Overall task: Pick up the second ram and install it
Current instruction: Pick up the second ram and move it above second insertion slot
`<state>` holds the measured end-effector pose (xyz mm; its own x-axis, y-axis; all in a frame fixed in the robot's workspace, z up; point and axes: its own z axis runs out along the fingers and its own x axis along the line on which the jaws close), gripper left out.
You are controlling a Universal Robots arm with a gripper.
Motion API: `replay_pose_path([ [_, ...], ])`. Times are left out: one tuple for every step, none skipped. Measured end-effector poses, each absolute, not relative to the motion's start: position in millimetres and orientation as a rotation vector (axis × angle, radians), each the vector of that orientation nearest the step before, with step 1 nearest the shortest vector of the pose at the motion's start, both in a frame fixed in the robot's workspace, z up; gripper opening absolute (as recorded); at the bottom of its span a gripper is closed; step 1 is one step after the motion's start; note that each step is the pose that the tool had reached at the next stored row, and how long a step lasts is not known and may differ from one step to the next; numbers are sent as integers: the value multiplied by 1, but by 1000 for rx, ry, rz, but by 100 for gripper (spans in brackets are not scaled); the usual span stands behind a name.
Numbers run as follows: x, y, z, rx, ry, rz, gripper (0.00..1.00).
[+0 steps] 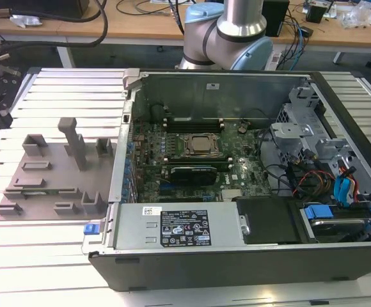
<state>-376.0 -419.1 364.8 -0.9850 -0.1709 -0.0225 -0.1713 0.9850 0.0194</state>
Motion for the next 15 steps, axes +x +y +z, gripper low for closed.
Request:
replay_pose_path([
  [-376, -419, 365, -332, 3103, 34, 10],
  [-376, -419, 365, -384, 3098, 34, 10],
  [-376, -419, 365, -471, 3086, 35, 10],
  [-376, -419, 365, -512, 3080, 36, 10],
  [-376, -419, 365, -542, 3075, 36, 10],
  [-376, -419, 365, -580, 3068, 36, 10],
  [-376, -419, 365, -615, 3062, 37, 10],
  [-376, -419, 365, -651, 3055, 37, 10],
  [-376, -419, 365, -689, 3047, 37, 10],
  [-376, -419, 365, -723, 3039, 38, 10],
  [-376, -419, 365, -770, 3028, 38, 10],
  [-376, -419, 365, -804, 3019, 38, 10],
  [-376, -419, 365, -845, 3008, 39, 10],
  [-376, -419, 365, -885, 2997, 39, 10],
  [-376, -419, 365, -908, 2991, 39, 10],
])
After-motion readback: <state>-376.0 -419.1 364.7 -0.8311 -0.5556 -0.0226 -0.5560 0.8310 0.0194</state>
